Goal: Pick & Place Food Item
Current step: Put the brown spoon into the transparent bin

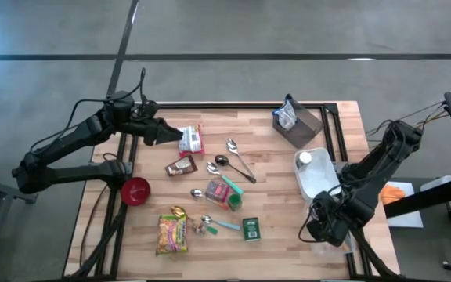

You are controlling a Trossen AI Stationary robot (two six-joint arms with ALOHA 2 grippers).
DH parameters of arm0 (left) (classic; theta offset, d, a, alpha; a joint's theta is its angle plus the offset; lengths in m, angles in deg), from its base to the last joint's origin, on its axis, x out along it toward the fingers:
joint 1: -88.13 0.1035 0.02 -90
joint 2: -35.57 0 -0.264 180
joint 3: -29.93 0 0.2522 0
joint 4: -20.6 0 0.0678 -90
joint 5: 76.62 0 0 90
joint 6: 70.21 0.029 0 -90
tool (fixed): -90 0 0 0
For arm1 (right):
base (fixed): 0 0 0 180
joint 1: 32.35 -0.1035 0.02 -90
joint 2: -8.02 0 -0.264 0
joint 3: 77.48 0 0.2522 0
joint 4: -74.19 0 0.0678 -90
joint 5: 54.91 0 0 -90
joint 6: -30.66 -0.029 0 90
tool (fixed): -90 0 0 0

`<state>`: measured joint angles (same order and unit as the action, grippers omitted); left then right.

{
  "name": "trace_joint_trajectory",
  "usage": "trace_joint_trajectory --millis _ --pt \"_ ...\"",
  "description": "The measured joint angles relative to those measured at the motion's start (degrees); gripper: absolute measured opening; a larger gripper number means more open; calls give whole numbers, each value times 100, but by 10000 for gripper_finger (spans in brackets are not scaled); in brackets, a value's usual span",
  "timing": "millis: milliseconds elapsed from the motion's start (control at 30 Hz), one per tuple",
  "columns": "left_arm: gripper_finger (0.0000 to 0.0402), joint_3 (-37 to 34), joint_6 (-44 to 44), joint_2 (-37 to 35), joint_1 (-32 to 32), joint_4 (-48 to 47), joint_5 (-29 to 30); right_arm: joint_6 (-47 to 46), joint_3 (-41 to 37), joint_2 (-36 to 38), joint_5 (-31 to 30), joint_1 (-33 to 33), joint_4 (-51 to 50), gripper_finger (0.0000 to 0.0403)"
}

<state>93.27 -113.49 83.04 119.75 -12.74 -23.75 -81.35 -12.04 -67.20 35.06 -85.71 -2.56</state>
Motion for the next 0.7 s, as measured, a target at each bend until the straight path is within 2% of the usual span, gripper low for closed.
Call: trace_joint_trajectory --millis 333,700 --pt "350 0 -17 0 0 20 230 -76 -582 15 -571 -130 178 15" --pt "350 0 -13 0 2 19 330 14 -947 15 -663 -127 472 15"
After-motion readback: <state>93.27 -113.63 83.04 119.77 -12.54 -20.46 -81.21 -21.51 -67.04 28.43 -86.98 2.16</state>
